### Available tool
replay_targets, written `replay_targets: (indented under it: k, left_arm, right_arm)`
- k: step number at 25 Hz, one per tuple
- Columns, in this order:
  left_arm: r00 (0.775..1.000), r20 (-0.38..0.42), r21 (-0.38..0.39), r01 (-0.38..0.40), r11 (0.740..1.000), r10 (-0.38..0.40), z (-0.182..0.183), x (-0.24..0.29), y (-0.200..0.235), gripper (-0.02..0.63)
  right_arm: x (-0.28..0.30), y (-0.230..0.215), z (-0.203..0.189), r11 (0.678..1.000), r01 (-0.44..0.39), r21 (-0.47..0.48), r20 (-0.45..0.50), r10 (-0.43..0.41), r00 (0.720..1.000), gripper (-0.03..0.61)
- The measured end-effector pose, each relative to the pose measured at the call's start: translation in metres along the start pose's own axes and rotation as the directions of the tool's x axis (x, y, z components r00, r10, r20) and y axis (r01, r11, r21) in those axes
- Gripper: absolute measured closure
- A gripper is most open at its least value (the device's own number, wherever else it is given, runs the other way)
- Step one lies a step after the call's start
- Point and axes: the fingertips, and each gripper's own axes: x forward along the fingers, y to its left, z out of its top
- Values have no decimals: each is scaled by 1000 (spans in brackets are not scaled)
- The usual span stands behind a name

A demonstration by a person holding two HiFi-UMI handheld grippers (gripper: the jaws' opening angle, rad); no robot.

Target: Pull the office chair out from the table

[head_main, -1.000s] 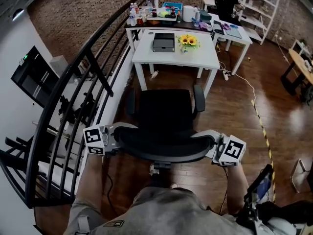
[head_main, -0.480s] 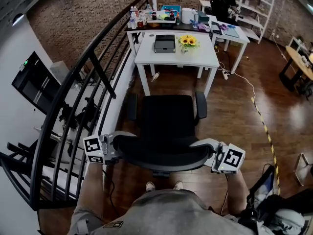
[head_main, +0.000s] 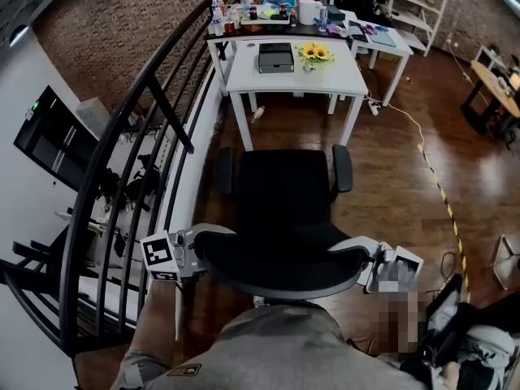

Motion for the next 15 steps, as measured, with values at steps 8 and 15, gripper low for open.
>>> replay_targets:
  k: [8,15]
  left_arm:
    - [1000,-1,-2,20,1000,-20,-5,-16,-15,453]
    - [1000,6,-5,22,1000,-22,-5,-20,-18,453]
  right_arm:
    - [11,24,2,1000,21,22,-3,-21,1000,483]
    - [15,30,2,999,34,36,6,-34,999,483]
